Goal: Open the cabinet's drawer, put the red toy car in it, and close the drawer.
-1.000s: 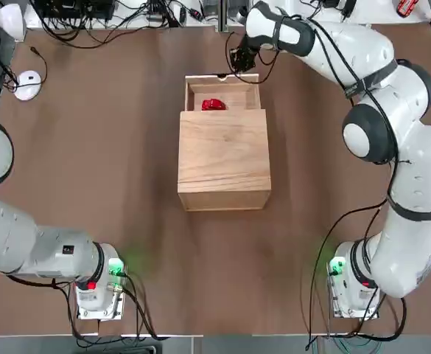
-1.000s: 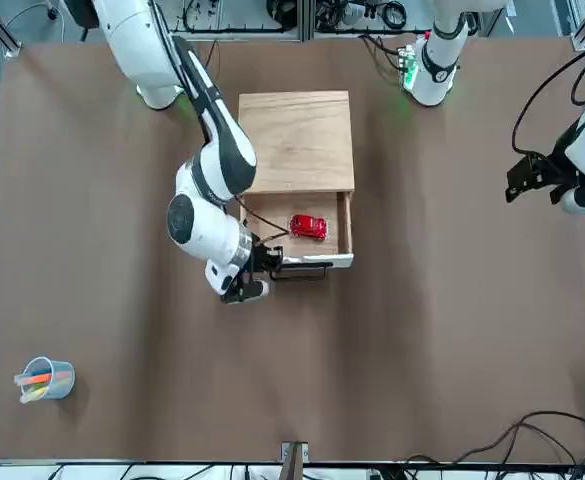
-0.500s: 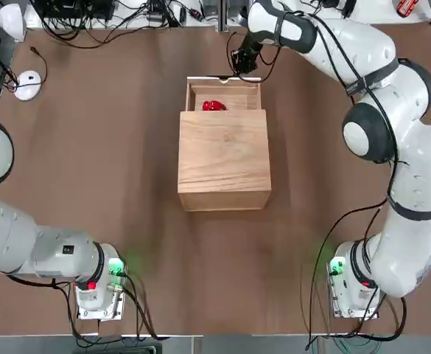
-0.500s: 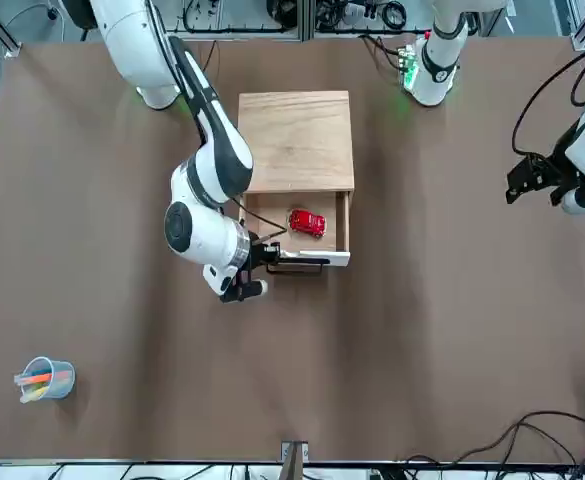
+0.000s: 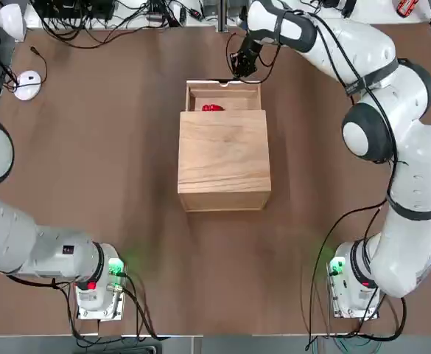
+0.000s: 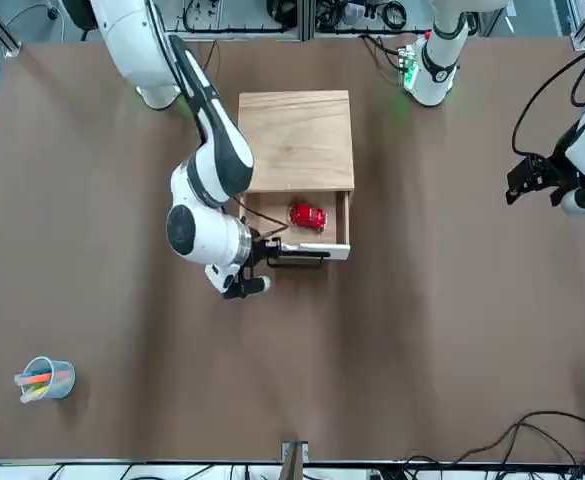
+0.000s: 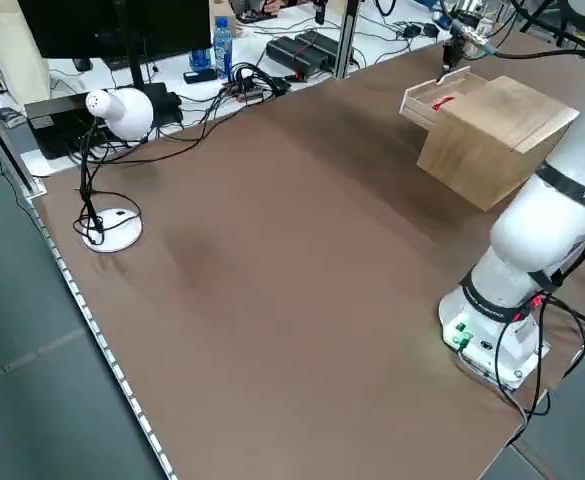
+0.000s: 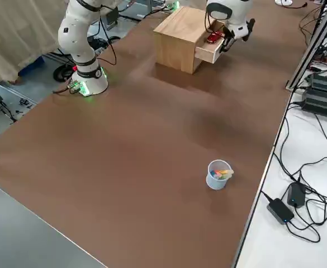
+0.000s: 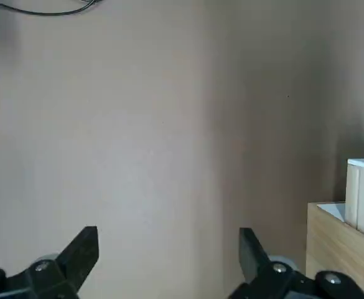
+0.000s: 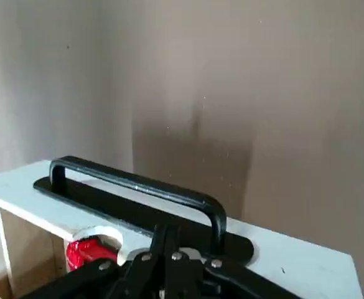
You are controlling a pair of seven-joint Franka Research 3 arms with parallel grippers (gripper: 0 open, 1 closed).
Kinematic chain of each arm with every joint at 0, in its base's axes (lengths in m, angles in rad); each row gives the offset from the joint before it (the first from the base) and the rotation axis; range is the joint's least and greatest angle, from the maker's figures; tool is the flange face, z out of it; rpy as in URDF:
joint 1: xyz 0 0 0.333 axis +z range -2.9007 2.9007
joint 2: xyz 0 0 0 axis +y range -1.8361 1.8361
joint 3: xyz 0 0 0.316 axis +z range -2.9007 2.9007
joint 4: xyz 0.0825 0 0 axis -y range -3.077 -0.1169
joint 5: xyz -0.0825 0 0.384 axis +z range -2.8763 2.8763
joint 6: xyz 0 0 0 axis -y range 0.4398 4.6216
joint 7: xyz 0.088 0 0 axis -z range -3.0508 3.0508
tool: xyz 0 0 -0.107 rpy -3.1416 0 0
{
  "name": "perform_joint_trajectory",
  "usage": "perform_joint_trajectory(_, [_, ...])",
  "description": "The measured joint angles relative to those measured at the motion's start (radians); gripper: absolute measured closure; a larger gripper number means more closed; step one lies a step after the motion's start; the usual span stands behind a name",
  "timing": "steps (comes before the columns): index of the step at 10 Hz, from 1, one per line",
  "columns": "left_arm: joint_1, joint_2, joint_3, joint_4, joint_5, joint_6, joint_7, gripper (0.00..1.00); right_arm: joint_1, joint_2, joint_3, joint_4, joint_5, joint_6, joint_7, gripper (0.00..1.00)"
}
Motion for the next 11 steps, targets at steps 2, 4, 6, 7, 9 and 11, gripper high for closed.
perform_joint_trajectory(2, [0.0,0.001,0.0,0.001,0.0,0.0,0.0,0.01,0.009,-0.002,0.001,0.002,-0.001,-0.044,0.0,0.99])
perform_joint_trajectory(4, [0.0,0.001,0.0,0.001,0.0,0.0,0.0,0.0,0.018,-0.004,0.002,0.003,-0.001,-0.098,0.008,0.99])
perform_joint_trajectory(6, [0.0,0.002,0.0,0.001,0.0,0.0,0.0,0.01,0.022,-0.004,0.01,0.004,0.003,-0.201,0.033,0.99])
perform_joint_trajectory(7, [0.0,0.002,0.0,0.001,0.0,0.0,0.0,0.0,0.027,-0.004,0.014,0.004,0.005,-0.258,0.043,0.99])
perform_joint_trajectory(9, [0.001,0.002,0.0,0.001,0.0,0.0,0.0,0.01,0.035,-0.003,0.018,0.001,0.01,-0.323,0.048,0.99])
perform_joint_trajectory(11, [0.001,0.002,0.0,0.001,0.0,0.0,0.0,0.0,0.034,-0.002,0.016,0.002,0.016,-0.328,0.049,0.98])
